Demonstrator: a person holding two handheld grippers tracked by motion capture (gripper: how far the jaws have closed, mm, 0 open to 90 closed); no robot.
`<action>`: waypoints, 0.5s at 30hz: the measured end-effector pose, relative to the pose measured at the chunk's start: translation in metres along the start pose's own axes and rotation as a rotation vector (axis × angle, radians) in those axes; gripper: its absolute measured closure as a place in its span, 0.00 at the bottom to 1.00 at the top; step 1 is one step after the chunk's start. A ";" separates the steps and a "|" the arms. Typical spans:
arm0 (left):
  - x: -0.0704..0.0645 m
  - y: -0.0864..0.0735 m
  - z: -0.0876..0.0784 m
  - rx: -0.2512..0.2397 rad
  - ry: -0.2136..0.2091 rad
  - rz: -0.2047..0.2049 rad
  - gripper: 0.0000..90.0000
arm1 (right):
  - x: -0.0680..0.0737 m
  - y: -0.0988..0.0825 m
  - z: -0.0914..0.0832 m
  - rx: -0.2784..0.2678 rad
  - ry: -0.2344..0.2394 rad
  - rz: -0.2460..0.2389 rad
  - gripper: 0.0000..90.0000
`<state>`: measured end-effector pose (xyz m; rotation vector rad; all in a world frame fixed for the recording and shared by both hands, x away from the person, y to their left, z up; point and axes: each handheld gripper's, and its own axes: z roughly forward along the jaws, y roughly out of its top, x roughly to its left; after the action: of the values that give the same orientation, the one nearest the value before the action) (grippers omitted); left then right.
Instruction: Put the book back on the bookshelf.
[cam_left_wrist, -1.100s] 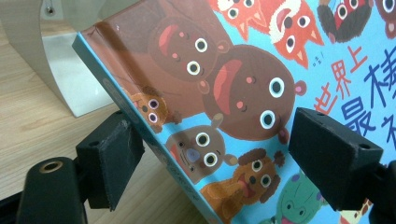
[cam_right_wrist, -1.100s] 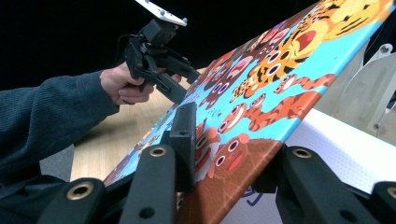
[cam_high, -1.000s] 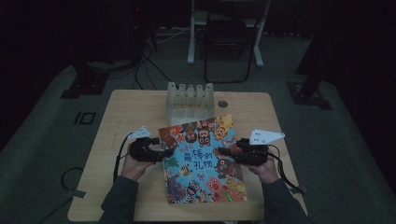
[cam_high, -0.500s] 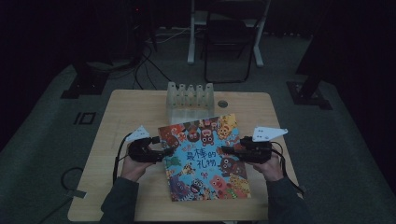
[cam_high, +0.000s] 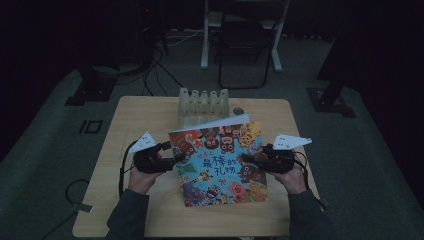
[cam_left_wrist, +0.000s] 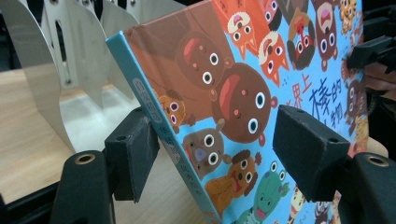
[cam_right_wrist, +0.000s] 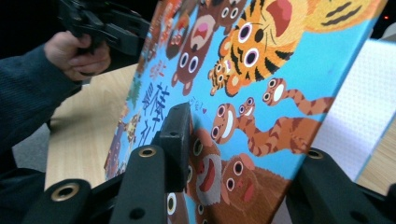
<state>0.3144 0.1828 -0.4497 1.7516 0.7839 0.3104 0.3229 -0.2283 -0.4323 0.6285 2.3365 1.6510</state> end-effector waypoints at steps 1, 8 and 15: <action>0.000 0.000 0.000 0.000 0.000 0.000 0.35 | 0.000 0.000 0.000 0.000 0.000 0.000 0.67; -0.009 0.006 -0.011 -0.059 0.005 0.019 0.43 | 0.000 0.001 -0.001 0.026 -0.055 -0.021 0.62; -0.014 0.007 -0.016 -0.081 0.014 0.037 0.56 | -0.001 -0.003 -0.001 0.025 -0.079 -0.023 0.59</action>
<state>0.2974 0.1848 -0.4354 1.6909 0.7397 0.3747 0.3233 -0.2303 -0.4348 0.6562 2.3030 1.5608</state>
